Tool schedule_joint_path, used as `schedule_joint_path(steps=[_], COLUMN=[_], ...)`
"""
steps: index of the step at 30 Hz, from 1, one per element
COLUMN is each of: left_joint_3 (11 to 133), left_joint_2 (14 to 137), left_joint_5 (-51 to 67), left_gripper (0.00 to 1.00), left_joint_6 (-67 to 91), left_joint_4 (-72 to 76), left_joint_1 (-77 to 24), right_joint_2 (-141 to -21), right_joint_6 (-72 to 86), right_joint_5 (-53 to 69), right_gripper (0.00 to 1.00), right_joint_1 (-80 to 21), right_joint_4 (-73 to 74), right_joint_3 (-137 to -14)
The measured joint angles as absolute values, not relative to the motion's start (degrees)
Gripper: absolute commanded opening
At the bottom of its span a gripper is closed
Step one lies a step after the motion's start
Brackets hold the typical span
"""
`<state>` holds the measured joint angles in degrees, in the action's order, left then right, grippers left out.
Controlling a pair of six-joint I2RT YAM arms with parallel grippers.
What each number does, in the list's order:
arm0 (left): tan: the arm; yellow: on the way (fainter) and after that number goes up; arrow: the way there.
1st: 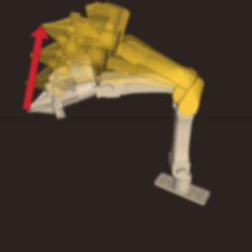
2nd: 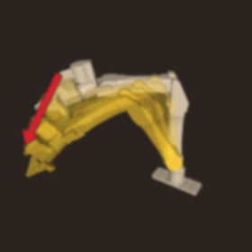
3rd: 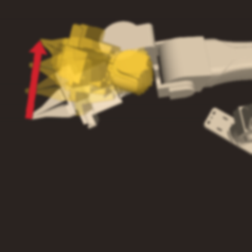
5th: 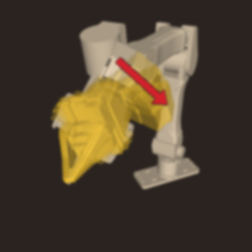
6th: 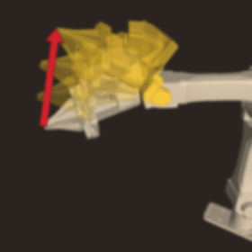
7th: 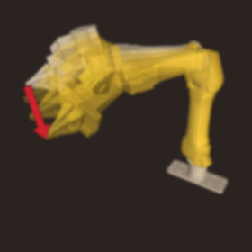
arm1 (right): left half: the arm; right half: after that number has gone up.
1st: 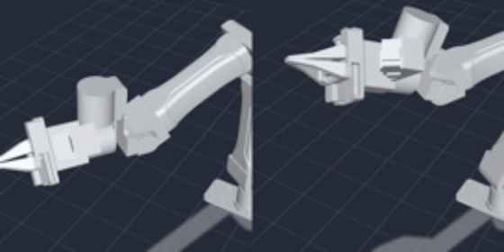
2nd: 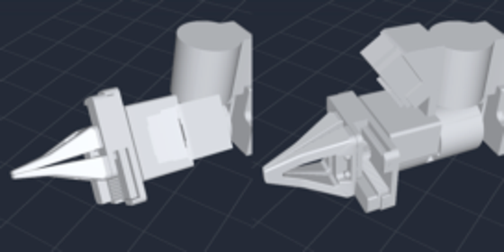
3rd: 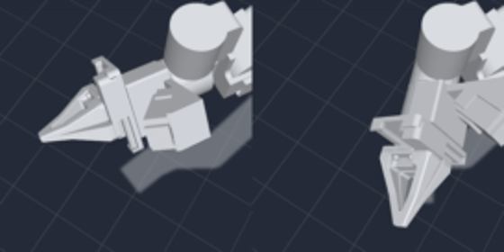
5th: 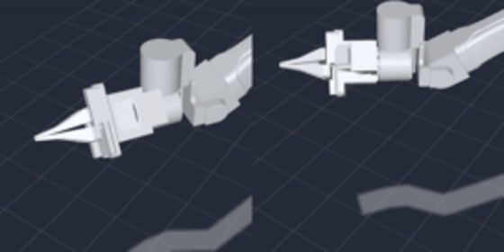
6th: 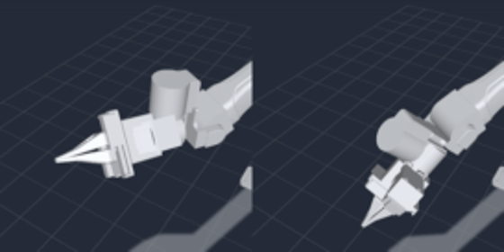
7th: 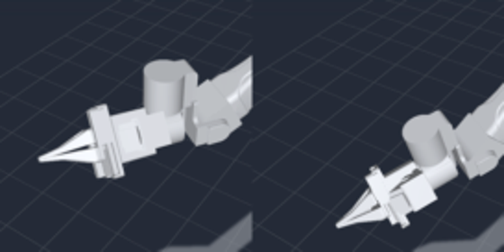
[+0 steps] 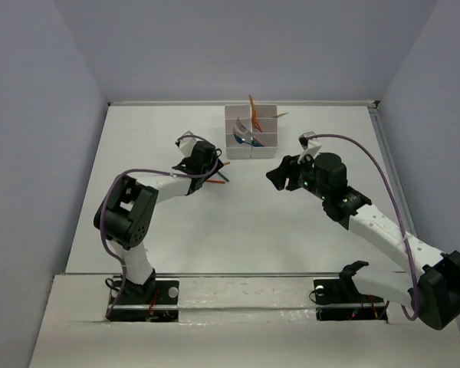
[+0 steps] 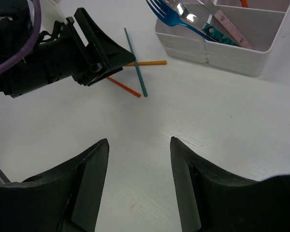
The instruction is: Sort the eating utensils into containers
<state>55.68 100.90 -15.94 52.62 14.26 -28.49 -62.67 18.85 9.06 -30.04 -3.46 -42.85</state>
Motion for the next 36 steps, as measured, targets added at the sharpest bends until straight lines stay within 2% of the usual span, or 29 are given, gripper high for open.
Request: schedule_joint_path(steps=[7, 12, 25, 33, 36], left_joint_3=[58.57, 59.05, 62.02, 63.44, 63.46], left_joint_2=[103.55, 104.22, 108.92, 110.15, 110.19], left_joint_5=[-18.94, -21.04, -22.63, -22.55, -22.55], left_gripper=[0.46, 0.39, 0.37, 0.22, 0.19], left_joint_6=[52.62, 52.58, 51.16, 50.7, 50.52], left_joint_4=[12.03, 10.5, 8.05, 7.77, 7.46], left_joint_1=[-31.42, -31.46, -31.44, -31.44, -31.44], right_joint_2=[-62.61, -62.83, -62.81, -62.81, -62.81], right_joint_6=[18.85, 18.87, 19.07, 19.31, 19.35], right_joint_5=[9.15, 9.41, 9.52, 9.54, 9.5], right_gripper=[0.59, 0.59, 0.59, 0.59, 0.6], right_joint_1=[-30.04, -30.04, -30.04, -30.04, -30.04], right_joint_4=[-3.99, -4.1, -4.34, -4.67, -4.71], right_joint_3=[-42.26, -42.26, -42.19, -42.15, -42.15])
